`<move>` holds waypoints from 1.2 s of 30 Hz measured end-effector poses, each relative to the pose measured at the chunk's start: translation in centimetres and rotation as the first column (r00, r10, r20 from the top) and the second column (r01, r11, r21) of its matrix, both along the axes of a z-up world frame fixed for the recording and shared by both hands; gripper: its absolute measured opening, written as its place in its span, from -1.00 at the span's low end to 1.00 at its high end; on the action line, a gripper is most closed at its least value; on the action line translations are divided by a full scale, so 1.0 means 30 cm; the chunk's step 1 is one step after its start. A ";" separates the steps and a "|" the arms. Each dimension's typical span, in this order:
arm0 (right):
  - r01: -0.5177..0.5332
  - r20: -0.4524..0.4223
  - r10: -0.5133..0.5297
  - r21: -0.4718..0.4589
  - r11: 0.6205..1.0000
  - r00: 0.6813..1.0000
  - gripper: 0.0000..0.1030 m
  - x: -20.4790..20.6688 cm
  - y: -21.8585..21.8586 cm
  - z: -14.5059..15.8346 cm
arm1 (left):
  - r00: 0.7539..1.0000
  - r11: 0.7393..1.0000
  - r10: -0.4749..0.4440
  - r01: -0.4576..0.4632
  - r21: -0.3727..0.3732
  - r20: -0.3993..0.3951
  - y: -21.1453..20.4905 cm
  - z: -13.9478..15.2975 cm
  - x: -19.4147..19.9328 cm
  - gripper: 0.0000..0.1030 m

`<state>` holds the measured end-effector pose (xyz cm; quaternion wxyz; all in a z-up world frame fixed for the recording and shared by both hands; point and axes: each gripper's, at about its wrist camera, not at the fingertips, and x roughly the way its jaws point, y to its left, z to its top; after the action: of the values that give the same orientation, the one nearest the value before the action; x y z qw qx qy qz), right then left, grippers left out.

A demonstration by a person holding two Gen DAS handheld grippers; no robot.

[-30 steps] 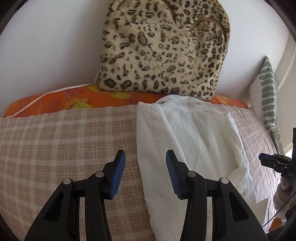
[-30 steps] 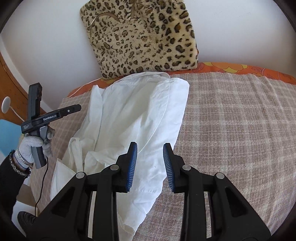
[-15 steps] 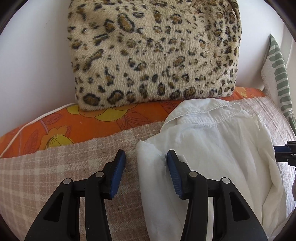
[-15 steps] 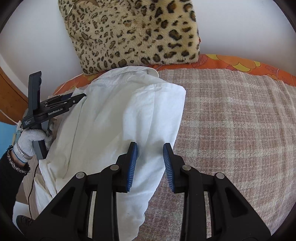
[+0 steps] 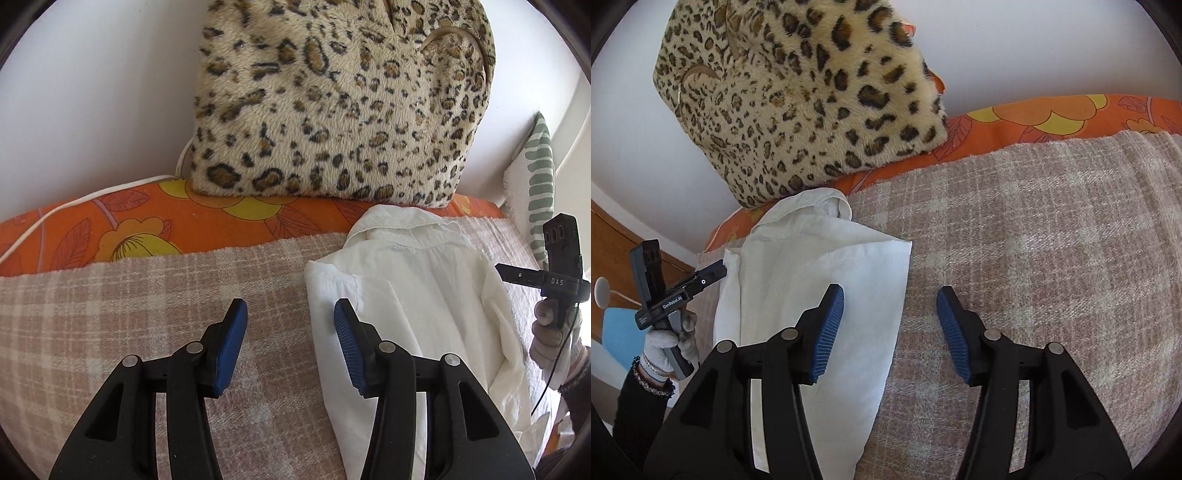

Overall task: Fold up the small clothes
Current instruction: 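Move both open tools to the collar end of the shirt, then pinch the collar end with both tools and lift it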

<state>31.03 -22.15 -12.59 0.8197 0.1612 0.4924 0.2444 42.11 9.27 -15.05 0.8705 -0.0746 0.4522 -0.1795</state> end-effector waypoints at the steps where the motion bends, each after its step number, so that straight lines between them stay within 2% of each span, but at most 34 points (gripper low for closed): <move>1: 0.001 -0.004 -0.001 0.024 1.000 1.000 0.08 0.009 0.000 -0.002 | 1.000 1.000 -0.009 0.009 -0.008 -0.008 -0.017 -0.010 0.008 -0.12; 3: 0.008 -0.012 -0.007 0.065 0.998 1.000 0.08 0.025 0.006 -0.009 | 1.000 1.000 -0.026 0.026 -0.004 0.016 -0.047 -0.013 0.015 -0.12; 6: -0.019 0.009 0.019 0.031 0.999 1.000 0.08 0.029 0.042 -0.005 | 0.997 0.997 -0.071 0.071 0.007 0.026 -0.097 -0.012 0.037 -0.13; 8: -0.041 0.009 0.041 0.029 0.999 0.999 0.03 0.031 0.062 -0.001 | 0.996 0.997 -0.081 0.081 0.015 0.036 -0.124 -0.015 0.047 -0.21; 9: -0.049 0.009 0.049 0.020 0.999 0.999 -0.03 0.032 0.075 0.000 | 0.996 0.996 -0.084 0.083 0.024 0.039 -0.136 -0.017 0.050 -0.38; 11: -0.058 0.005 0.058 -0.020 0.998 0.998 -0.45 0.036 0.102 -0.001 | 0.996 0.996 -0.079 0.078 0.035 0.046 -0.149 -0.016 0.055 -0.60; 12: -0.060 0.002 0.061 -0.031 0.998 0.998 -0.54 0.038 0.109 -0.001 | 0.996 0.997 -0.079 0.078 0.023 0.042 -0.147 -0.016 0.057 -0.77; 13: -0.061 0.002 0.061 -0.043 0.997 0.998 -0.72 0.038 0.117 0.002 | 0.996 0.997 -0.078 0.078 0.009 0.032 -0.149 -0.019 0.063 -0.81; 14: -0.064 0.008 0.064 -0.054 0.997 0.998 -0.78 0.037 0.123 0.008 | 0.997 0.997 -0.075 0.075 0.009 0.034 -0.147 -0.017 0.061 -0.83; 22: -0.074 0.067 0.080 -0.085 0.994 0.995 -0.87 0.014 0.146 0.115 | 0.996 0.998 -0.058 0.061 -0.030 0.072 -0.137 0.030 0.049 -0.92; 31: -0.066 0.154 0.074 -0.056 0.996 0.985 -0.91 -0.047 0.099 0.282 | 0.987 0.993 -0.060 0.075 -0.096 0.151 -0.118 0.166 -0.026 -0.93; 36: -0.064 0.201 0.074 -0.055 0.996 0.977 -0.93 -0.121 0.072 0.373 | 0.979 0.991 -0.070 0.090 -0.097 0.194 -0.115 0.238 -0.110 -0.93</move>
<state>27.39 -19.97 -1.41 0.8603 0.0984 0.4172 0.2759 38.82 5.83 -7.90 0.8967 -0.0846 0.3596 -0.2441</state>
